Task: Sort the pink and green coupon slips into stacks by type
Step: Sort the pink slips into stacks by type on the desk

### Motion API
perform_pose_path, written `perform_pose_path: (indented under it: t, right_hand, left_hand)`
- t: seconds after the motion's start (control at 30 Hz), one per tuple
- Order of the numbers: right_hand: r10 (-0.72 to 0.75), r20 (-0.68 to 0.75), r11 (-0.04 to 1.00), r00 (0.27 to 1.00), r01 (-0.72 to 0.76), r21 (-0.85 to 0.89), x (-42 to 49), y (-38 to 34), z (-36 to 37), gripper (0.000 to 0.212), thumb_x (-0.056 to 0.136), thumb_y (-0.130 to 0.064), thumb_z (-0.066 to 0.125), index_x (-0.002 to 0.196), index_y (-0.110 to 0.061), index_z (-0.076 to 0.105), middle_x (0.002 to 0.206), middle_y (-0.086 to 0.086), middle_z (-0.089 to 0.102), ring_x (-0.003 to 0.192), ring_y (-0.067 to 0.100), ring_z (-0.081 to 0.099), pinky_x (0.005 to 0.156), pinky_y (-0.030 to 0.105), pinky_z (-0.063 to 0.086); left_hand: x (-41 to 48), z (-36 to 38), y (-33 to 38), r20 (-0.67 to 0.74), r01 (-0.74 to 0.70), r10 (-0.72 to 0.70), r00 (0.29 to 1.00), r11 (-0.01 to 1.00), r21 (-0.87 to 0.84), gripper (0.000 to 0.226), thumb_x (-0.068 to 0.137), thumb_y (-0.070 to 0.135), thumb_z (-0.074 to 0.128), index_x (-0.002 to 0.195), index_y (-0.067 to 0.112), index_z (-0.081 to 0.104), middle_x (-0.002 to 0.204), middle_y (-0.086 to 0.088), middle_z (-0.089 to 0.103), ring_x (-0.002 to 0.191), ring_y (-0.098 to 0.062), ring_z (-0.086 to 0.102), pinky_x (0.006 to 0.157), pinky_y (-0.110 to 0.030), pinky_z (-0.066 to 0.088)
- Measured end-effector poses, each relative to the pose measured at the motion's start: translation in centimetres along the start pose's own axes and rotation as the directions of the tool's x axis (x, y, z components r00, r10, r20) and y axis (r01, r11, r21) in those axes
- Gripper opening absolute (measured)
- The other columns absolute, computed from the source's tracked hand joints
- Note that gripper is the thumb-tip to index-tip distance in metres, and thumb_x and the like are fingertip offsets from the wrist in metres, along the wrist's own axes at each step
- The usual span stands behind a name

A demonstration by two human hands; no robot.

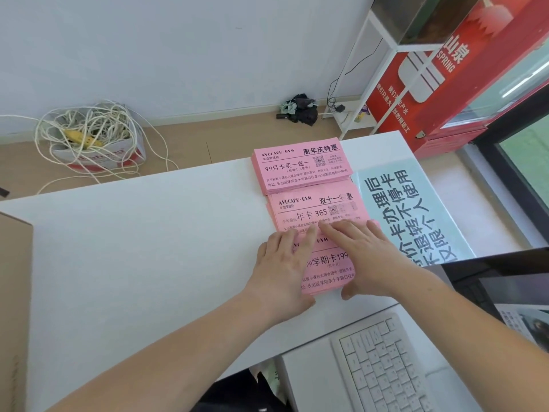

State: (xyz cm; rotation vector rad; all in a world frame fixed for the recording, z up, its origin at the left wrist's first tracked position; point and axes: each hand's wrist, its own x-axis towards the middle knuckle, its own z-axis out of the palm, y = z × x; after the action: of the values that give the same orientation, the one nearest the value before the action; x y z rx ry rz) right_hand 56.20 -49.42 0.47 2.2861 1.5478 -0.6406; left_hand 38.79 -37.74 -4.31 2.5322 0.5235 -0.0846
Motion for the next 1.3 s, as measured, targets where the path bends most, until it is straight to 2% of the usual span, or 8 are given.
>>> perform_pose_path:
  t: [0.23,0.33,0.43,0.77,0.97,1.07,1.17,1.3]
  right_hand:
    - [0.032,0.020,0.999,0.999,-0.031,-0.035,-0.3,-0.3,-0.3,0.152,0.058,-0.064,0.088,0.154,-0.041,-0.027,0.168,-0.005,-0.002,0.156,0.020,-0.008,0.126,0.054,-0.004]
    - [-0.012,0.015,1.000,1.000,0.012,-0.023,-0.3,-1.6,-0.7,0.154,0.057,-0.067,0.088,0.151,-0.044,-0.033,0.169,-0.005,-0.015,0.156,0.020,-0.017,0.126,0.054,-0.006]
    - [-0.082,0.007,0.996,0.997,0.082,-0.023,0.1,-3.2,-0.4,0.149,0.061,-0.064,0.087,0.154,-0.043,-0.027,0.169,-0.007,-0.013,0.156,0.017,-0.017,0.127,0.052,-0.006]
    - [-0.079,-0.002,0.997,0.997,0.079,-0.004,0.9,-4.3,0.3,0.142,0.061,-0.056,0.090,0.161,-0.037,-0.010,0.166,-0.014,0.010,0.156,0.014,0.004,0.127,0.050,0.002]
    - [-0.080,0.047,0.997,0.996,0.080,-0.014,0.5,-5.6,-1.1,0.153,0.057,-0.063,0.089,0.158,-0.033,-0.022,0.169,-0.003,-0.009,0.157,0.022,-0.009,0.127,0.053,-0.003]
    - [-0.148,0.037,0.989,0.988,0.147,0.032,0.9,-7.9,-3.5,0.128,0.070,-0.062,0.082,0.162,-0.034,-0.002,0.168,-0.006,0.005,0.156,0.021,0.010,0.127,0.046,0.015]
    - [-0.189,-0.033,0.971,0.981,0.192,0.143,1.7,-11.2,-5.5,0.080,0.087,-0.058,0.069,0.155,-0.041,0.031,0.156,-0.017,0.036,0.143,0.012,0.039,0.112,0.039,0.040]
    - [-0.191,-0.125,0.907,0.974,0.224,0.356,2.7,-17.1,-6.9,0.050,0.091,-0.059,0.064,0.137,-0.042,0.056,0.124,-0.021,0.064,0.114,0.001,0.059,0.098,0.033,0.051]
  left_hand:
    - [-1.3,-0.4,0.0,0.005,0.079,-0.079,0.997,0.978,-0.194,0.121,0.073,0.072,0.069,0.160,0.034,-0.007,0.167,0.007,-0.006,0.152,-0.015,-0.003,0.127,-0.037,0.006]
    - [-3.4,-0.5,-1.2,-0.097,0.155,-0.196,0.976,0.932,-0.328,0.079,0.091,0.048,0.063,0.156,0.020,0.029,0.157,0.005,0.025,0.143,-0.015,0.024,0.116,-0.018,0.016]
    - [-4.8,-0.1,-1.6,0.019,0.253,-0.268,0.963,0.883,-0.396,0.048,0.096,0.025,0.059,0.141,0.013,0.049,0.138,0.005,0.042,0.126,-0.014,0.047,0.109,-0.021,0.036]
    - [-4.3,0.1,1.1,0.090,0.251,-0.244,0.965,0.784,-0.567,0.055,0.090,0.009,0.053,0.141,0.030,0.049,0.125,0.013,0.048,0.120,-0.006,0.049,0.096,-0.011,0.036]
    - [-4.9,-1.3,-0.1,0.112,0.304,-0.292,0.950,0.780,-0.547,0.052,0.095,0.012,0.055,0.146,0.023,0.047,0.138,0.008,0.049,0.122,-0.008,0.051,0.104,-0.021,0.040]
    - [-6.5,-3.8,-1.7,0.059,0.349,-0.395,0.917,0.721,-0.598,0.045,0.099,0.018,0.055,0.144,0.022,0.052,0.138,0.010,0.056,0.112,-0.004,0.059,0.103,-0.029,0.048]
    - [-9.7,-7.1,-3.8,-0.014,0.354,-0.469,0.883,0.686,-0.636,0.031,0.100,0.023,0.057,0.130,0.029,0.063,0.119,0.021,0.064,0.101,0.005,0.061,0.089,-0.018,0.050]
    - [-15.6,-11.2,-7.2,-0.115,0.350,-0.531,0.840,0.691,-0.633,0.024,0.100,0.025,0.060,0.120,0.035,0.066,0.110,0.026,0.064,0.092,0.011,0.061,0.073,-0.005,0.045]
